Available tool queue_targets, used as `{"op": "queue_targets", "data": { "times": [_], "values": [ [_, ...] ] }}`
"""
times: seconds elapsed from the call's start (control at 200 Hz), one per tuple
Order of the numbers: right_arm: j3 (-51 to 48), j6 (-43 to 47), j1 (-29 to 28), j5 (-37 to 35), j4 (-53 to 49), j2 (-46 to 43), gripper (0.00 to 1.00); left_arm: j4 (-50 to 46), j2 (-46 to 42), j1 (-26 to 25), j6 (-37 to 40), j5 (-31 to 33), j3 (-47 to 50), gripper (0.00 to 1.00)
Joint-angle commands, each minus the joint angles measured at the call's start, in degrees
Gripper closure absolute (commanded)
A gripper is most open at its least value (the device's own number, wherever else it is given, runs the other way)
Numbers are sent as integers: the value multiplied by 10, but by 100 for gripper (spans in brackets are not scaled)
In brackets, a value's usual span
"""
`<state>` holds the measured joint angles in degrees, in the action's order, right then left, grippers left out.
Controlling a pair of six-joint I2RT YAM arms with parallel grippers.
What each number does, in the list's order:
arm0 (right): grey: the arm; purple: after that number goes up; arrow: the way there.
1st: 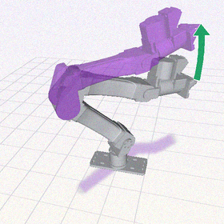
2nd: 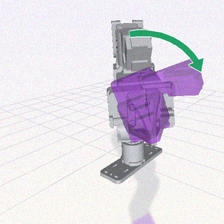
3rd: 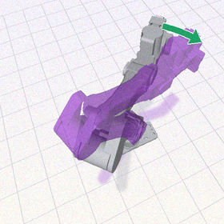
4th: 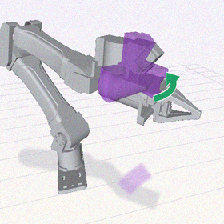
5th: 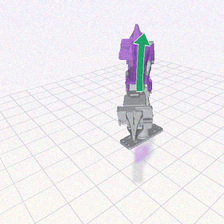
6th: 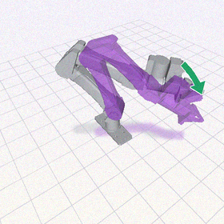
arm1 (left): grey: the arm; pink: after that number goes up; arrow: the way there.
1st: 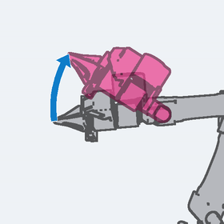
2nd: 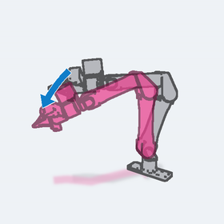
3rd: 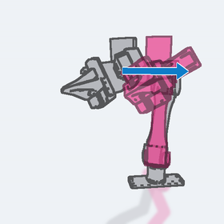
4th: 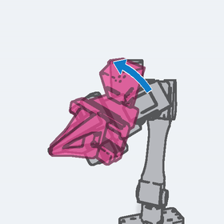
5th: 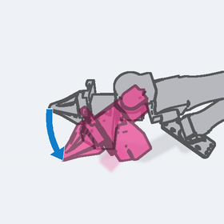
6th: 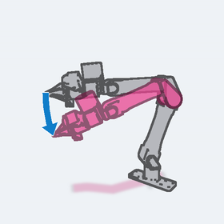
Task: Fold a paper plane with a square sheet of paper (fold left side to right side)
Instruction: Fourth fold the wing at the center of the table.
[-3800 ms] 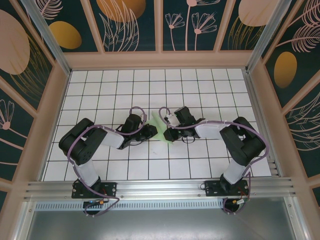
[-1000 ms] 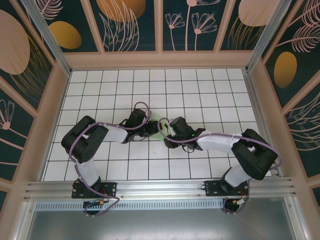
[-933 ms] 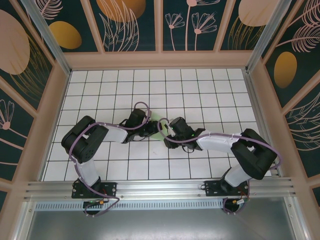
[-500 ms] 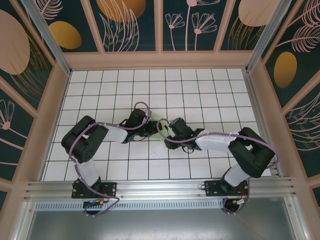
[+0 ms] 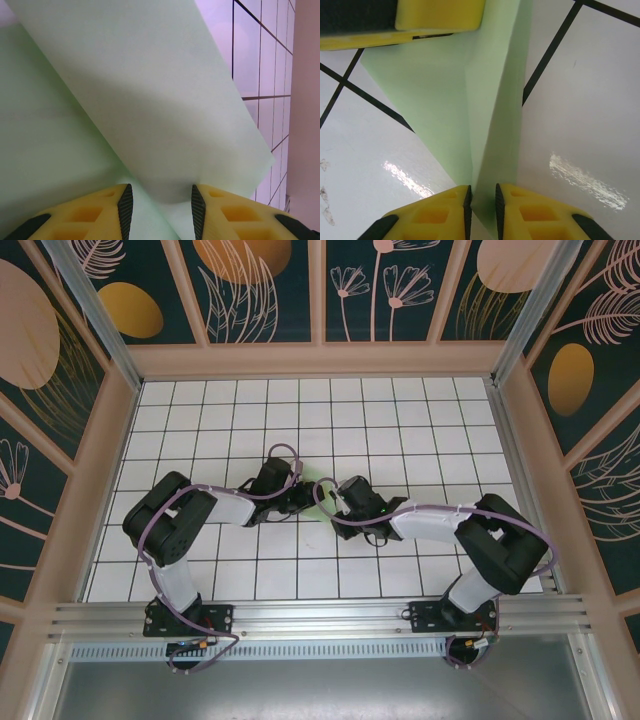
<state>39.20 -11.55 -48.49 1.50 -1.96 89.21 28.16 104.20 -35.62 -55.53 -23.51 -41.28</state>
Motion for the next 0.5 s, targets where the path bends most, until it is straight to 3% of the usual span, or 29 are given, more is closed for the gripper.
{"op": "queue_targets", "data": {
  "times": [0.0,0.495],
  "values": [
    [8,-6,-3,1,2,10,78,-32,0,1,9,24,4,60],
    [7,2,10,22,-1,7,89,-32,-2,1,8,29,8,60]
  ]
}}
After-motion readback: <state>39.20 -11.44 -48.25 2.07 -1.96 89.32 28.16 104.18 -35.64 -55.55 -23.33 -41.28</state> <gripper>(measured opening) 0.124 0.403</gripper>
